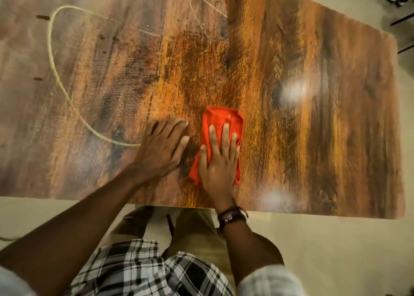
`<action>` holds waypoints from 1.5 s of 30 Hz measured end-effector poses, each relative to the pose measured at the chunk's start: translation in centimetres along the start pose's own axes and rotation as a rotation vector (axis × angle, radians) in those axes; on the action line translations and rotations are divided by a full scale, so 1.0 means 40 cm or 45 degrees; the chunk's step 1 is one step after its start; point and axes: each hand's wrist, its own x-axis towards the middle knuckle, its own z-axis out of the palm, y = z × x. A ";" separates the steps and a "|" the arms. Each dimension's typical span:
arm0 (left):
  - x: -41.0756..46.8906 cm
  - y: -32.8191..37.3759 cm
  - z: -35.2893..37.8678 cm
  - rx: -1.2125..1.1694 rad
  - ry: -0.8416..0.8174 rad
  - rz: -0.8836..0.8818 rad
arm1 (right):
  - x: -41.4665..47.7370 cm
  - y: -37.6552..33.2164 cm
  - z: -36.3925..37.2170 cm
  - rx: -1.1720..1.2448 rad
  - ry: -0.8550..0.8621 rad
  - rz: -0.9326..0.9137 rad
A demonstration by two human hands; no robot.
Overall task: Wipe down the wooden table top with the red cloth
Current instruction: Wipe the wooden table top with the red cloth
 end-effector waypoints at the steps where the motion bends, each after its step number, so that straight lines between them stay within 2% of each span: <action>1: 0.036 -0.011 -0.009 -0.017 0.005 -0.019 | -0.046 -0.003 -0.003 -0.003 -0.025 0.000; 4: 0.187 -0.064 -0.029 -0.017 0.054 -0.110 | -0.109 0.009 -0.009 -0.111 -0.049 0.004; 8: 0.367 -0.125 -0.031 0.022 0.032 -0.189 | -0.011 0.015 -0.012 -0.182 -0.073 0.000; 11: 0.406 -0.135 -0.006 0.101 0.000 -0.258 | 0.150 0.019 -0.017 -0.105 -0.059 -0.059; 17: 0.415 -0.140 0.011 0.182 0.044 -0.236 | 0.560 -0.007 0.001 -0.117 0.089 -0.078; 23: 0.412 -0.145 0.017 0.200 0.088 -0.214 | 0.870 -0.050 -0.004 -0.088 -0.029 -0.029; 27: 0.414 -0.142 0.017 0.174 0.070 -0.223 | 0.853 -0.047 -0.003 -0.051 -0.066 -0.028; 32: 0.432 -0.150 -0.008 0.201 0.096 -0.205 | 0.547 -0.055 0.012 0.018 0.044 -0.152; 35: 0.477 -0.184 -0.040 0.235 0.089 -0.126 | 0.375 -0.021 -0.006 -0.017 -0.027 -0.215; 37: 0.478 -0.198 -0.038 0.242 0.106 -0.102 | 0.347 0.022 -0.022 -0.060 -0.075 -0.237; 40: 0.480 -0.206 -0.024 0.212 0.145 -0.193 | 0.454 0.066 -0.029 -0.091 -0.021 -0.179; 45: 0.495 -0.209 -0.024 0.194 0.073 -0.231 | 0.816 0.086 -0.039 -0.141 0.018 -0.014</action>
